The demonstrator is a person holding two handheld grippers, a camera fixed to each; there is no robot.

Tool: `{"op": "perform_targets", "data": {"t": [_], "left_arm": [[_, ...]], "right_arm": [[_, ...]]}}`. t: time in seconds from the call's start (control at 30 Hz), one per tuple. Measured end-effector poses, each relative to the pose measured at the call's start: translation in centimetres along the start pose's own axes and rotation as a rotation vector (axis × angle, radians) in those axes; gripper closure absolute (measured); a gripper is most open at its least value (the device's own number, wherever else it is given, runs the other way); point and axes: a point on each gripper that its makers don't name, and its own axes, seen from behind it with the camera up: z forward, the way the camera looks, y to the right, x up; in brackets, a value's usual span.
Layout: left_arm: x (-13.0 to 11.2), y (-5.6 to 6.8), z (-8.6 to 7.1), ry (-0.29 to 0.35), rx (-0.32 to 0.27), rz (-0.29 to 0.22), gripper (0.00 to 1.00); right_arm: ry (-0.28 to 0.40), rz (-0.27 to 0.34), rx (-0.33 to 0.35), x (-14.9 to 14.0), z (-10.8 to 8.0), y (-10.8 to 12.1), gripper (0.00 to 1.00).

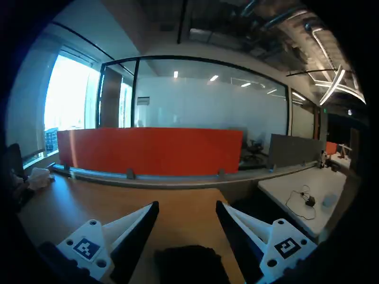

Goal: Fold towel

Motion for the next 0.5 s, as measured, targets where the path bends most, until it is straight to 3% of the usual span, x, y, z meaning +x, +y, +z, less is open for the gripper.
{"op": "perform_targets", "data": {"t": [0.2, 0.5], "left_arm": [[2.8, -0.9, 0.4, 0.083, 0.010, -0.003, 0.06], [5.5, -1.0, 1.0, 0.155, -0.004, 0.020, 0.07]], "right_arm": [[0.050, -0.017, 0.012, 1.7, 0.4, -2.2, 0.07], [0.071, -0.013, 0.046, 2.9, 1.0, -5.6, 0.07]]}}
